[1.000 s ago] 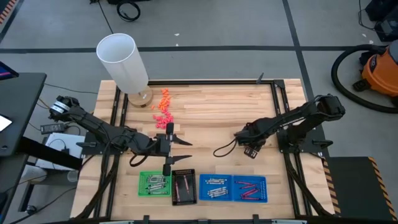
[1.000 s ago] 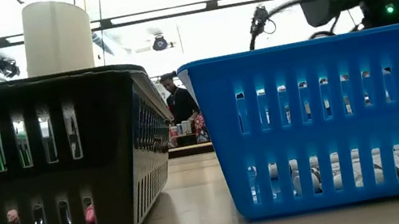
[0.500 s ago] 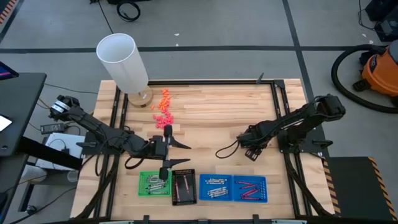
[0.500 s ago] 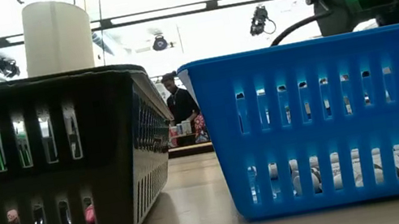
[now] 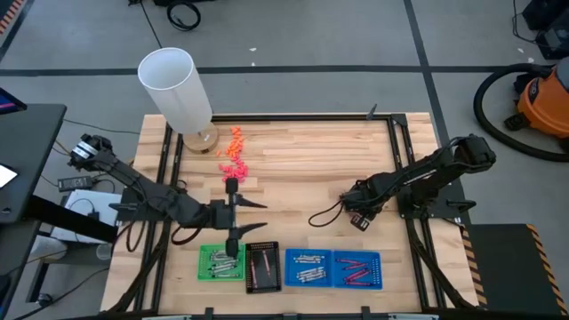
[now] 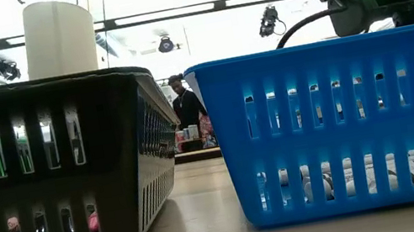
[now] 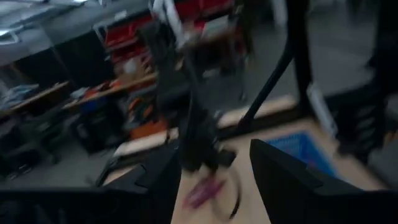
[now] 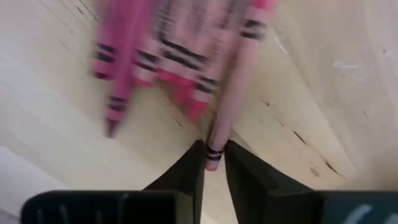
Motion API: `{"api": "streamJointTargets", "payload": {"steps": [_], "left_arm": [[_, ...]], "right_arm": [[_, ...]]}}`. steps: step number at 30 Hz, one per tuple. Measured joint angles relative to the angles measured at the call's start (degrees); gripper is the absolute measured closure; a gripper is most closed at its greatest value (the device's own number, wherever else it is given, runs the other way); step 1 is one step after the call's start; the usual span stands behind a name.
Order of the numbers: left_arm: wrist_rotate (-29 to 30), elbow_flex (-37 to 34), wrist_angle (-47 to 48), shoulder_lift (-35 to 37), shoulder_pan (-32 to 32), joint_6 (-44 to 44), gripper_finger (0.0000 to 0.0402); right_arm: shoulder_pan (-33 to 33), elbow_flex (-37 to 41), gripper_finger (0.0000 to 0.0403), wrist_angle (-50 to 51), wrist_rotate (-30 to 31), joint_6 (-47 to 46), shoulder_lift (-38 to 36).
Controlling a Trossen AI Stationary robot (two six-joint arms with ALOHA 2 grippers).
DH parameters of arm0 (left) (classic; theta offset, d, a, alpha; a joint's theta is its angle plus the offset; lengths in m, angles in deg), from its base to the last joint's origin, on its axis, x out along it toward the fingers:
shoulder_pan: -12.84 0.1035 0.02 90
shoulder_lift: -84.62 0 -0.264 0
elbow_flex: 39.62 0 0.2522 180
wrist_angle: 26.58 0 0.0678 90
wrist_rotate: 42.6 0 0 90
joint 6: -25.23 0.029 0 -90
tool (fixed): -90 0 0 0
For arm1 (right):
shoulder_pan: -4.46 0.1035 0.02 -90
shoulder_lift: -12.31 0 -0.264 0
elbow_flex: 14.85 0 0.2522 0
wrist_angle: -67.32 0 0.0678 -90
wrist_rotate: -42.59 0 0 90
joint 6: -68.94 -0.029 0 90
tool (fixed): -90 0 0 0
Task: Sort crayons
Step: Put the pink crayon into the black bin
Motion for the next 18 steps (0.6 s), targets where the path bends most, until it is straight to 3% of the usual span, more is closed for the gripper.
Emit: {"api": "streamJointTargets", "payload": {"steps": [4,9,12,18], "left_arm": [[-0.9,0.0,9.9,0.0,2.9,-1.6,0.0203],[-13.1,-0.1,16.4,-2.3,8.2,-4.1,0.0203],[-16.4,0.0,14.9,-4.1,11.0,-6.5,0.0203],[-18.5,-0.1,12.2,-11.4,14.3,-10.8,0.0203]], "right_arm": [[0.0,0.4,0.0355,1.0,1.2,0.2,-2.5],[0.7,-0.8,0.036,3.9,3.1,0.2,-6.9],[2.4,-1.6,0.0357,2.8,3.9,0.8,-9.7],[8.3,-2.2,0.0357,-10.2,12.5,3.2,-14.3]]}}
